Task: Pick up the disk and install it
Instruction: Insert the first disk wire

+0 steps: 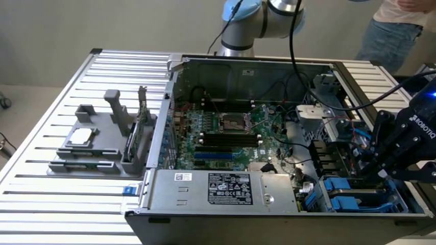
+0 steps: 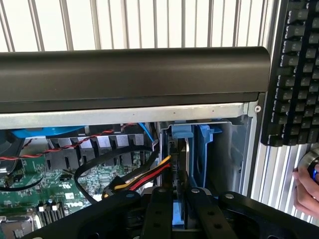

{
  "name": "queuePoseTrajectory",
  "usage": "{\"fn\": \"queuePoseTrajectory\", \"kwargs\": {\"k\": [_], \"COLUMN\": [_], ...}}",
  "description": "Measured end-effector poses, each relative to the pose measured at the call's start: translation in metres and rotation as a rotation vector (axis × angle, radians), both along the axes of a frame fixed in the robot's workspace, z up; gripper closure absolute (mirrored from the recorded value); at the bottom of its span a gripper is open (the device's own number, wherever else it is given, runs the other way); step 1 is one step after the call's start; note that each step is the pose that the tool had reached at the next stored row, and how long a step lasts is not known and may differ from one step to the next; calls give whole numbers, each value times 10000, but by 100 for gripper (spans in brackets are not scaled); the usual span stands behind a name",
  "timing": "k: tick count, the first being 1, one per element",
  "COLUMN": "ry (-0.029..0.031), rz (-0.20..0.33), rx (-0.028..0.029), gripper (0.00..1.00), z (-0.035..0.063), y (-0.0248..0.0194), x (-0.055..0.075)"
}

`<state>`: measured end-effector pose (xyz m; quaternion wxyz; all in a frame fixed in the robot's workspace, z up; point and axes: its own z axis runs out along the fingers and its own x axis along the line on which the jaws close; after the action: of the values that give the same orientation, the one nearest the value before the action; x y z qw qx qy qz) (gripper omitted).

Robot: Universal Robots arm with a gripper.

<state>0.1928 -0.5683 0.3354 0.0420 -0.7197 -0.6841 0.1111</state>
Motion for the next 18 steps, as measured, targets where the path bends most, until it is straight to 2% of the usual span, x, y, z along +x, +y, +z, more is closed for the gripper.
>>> {"fn": "queuePoseTrajectory", "kwargs": {"k": [18], "ry": [-11], "rz": [-245], "rx": [0], "gripper": [84], "z": [-36], "y": [0], "x": [0]}}
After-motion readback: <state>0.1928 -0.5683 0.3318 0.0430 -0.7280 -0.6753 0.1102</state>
